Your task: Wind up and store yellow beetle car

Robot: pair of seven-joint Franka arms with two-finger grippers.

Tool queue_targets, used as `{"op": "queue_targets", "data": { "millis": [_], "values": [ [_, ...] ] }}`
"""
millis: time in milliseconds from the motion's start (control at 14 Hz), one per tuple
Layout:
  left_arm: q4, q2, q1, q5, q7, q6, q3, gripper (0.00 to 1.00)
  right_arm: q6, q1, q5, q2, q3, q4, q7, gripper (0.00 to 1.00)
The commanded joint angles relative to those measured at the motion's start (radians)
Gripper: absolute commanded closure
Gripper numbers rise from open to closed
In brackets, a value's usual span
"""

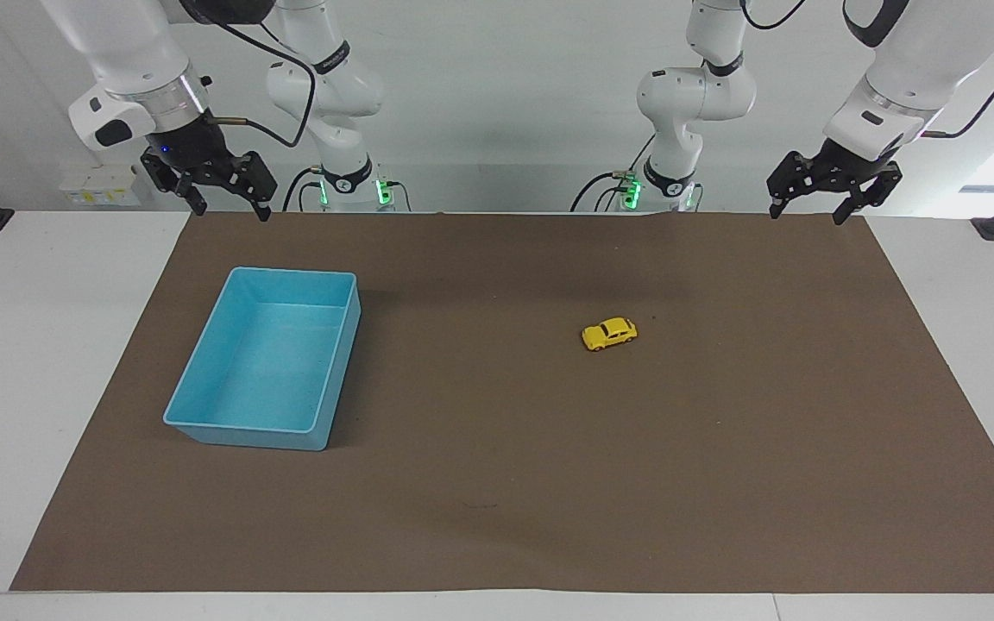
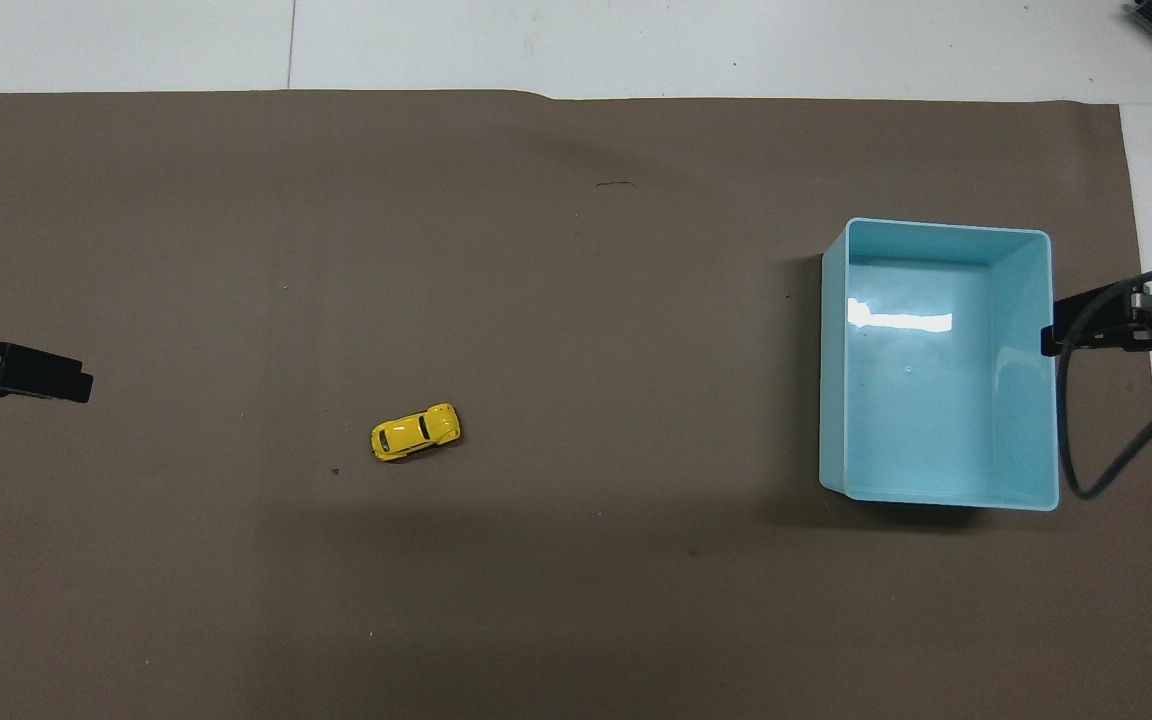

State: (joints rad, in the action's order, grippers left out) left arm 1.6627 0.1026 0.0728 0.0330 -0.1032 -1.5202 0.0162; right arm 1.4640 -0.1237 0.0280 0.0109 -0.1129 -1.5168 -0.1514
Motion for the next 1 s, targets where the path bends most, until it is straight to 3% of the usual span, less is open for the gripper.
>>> {"op": "queue_targets", "data": {
  "millis": [0,931],
  "values": [
    [0.019,0.016,0.018,0.004,0.014,-0.005,0.013,0.00,-0.001,-0.013,0.018,0.014,-0.007,-0.011,0.021,0.00],
    [0.012,0.011,0.018,0.004,0.013,-0.017,0.013,0.00,-0.001,-0.014,0.018,0.014,-0.007,-0.011,0.021,0.00]
  ]
}}
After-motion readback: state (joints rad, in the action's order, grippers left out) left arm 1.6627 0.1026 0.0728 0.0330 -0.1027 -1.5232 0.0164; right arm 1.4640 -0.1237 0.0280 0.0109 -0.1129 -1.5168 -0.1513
